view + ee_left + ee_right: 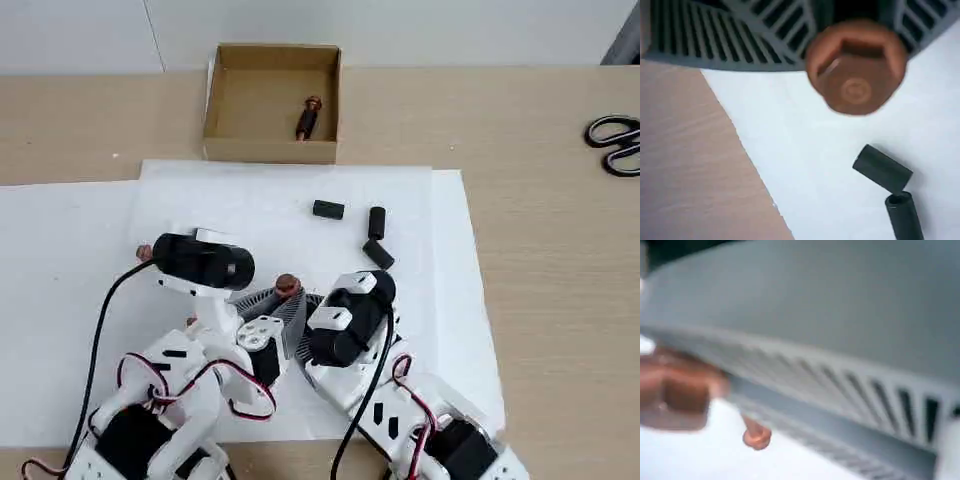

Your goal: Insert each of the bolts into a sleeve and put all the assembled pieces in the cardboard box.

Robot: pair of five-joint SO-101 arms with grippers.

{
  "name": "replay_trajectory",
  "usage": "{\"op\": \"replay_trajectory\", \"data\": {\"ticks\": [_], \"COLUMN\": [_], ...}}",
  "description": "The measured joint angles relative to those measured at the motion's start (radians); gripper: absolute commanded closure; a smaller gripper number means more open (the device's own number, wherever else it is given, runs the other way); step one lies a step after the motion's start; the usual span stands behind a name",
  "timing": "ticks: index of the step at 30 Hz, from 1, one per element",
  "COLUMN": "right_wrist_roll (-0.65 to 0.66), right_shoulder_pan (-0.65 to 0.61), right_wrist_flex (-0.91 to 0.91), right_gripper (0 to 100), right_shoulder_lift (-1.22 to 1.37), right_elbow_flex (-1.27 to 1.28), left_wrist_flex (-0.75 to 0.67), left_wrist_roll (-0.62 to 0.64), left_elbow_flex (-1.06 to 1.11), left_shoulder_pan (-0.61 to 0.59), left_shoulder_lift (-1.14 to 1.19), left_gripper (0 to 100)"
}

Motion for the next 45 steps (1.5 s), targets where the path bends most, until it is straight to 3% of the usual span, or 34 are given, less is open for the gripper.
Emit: {"op": "replay_trajectory", "data": {"ticks": [13, 21, 29, 35, 45], "right_wrist_roll": [0.002, 0.003, 0.003, 0.003, 0.003], "right_shoulder_pan": [0.017, 0.015, 0.012, 0.017, 0.144], "right_wrist_flex": [-0.002, -0.002, -0.002, -0.002, -0.002], "right_gripper": [99.4, 99.4, 99.4, 99.4, 99.4], "right_shoulder_lift": [-0.002, -0.002, -0.003, -0.003, -0.003], "right_elbow_flex": [-0.002, -0.005, -0.005, -0.005, -0.005], "left_wrist_flex": [0.012, 0.021, 0.021, -0.018, -0.129], "left_wrist_roll": [-0.026, -0.028, -0.028, -0.074, -0.201], "left_elbow_flex": [0.009, -0.146, -0.209, -0.209, -0.209], "left_shoulder_pan": [-0.008, -0.003, -0.005, -0.160, -0.431], "left_shoulder_lift": [0.002, 0.002, 0.002, 0.002, 0.002], "left_gripper": [79, 80, 100, 99, 99]}}
